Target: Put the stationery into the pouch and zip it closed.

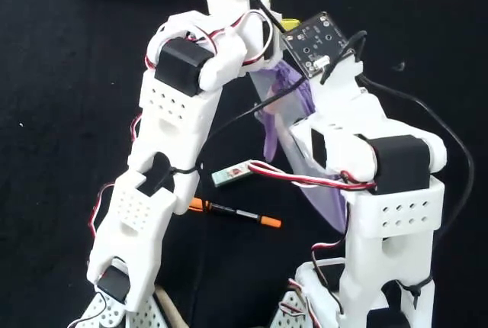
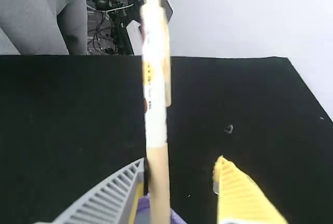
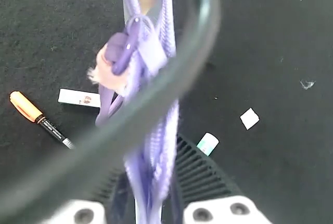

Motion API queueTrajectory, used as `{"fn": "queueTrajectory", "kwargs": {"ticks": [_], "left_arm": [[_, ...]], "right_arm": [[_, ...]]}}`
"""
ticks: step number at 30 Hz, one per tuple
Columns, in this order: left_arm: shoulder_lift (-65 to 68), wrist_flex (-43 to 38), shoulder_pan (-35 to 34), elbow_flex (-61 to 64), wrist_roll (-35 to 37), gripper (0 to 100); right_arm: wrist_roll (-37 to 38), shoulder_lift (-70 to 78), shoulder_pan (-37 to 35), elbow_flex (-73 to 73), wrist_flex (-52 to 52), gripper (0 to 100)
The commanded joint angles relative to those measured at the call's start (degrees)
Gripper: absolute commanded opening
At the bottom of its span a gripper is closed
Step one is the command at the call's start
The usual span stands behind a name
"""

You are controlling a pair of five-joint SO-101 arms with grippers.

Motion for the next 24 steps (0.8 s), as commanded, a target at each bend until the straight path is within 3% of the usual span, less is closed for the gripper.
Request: {"fn": "queueTrajectory", "kwargs": {"ticks": [1,13,17,24], "left_arm": [[-1.23,0.09,0.31,-2.24,-0.44,23],[-2.73,0.18,0.04,-2.15,-0.88,23],[-5.27,-0.44,-4.97,-2.33,-0.88,23],[-8.88,1.76,-21.85,-1.89,-0.44,24]], "right_arm": [[-0.44,-1.71,-0.53,-2.86,-1.41,1.1],[-0.53,-1.71,-0.44,-2.86,-1.49,1.1],[-0.35,-1.71,-0.44,-2.86,-1.14,1.1],[-0.44,-1.71,-0.44,-2.59,-1.32,1.1]]}}
